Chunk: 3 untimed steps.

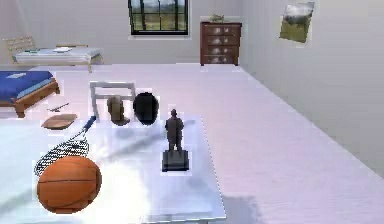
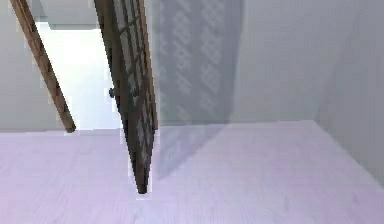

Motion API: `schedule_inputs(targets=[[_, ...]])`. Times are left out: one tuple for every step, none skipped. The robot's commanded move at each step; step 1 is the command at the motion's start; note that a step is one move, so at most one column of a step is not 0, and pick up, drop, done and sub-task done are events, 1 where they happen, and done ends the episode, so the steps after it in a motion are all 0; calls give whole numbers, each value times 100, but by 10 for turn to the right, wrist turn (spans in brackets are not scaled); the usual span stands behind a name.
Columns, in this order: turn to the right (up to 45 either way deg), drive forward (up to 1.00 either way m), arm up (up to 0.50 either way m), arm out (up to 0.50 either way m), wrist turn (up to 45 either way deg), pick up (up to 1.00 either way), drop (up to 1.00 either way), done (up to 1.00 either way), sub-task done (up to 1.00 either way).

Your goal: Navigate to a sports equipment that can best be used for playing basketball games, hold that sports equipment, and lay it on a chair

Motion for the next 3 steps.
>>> schedule_inputs(targets=[[-450,0,0,0,0,0,0,0,0],[-450,0,0,0,0,0,0,0,0],[-330,0,0,0,0,0,0,0,0]])
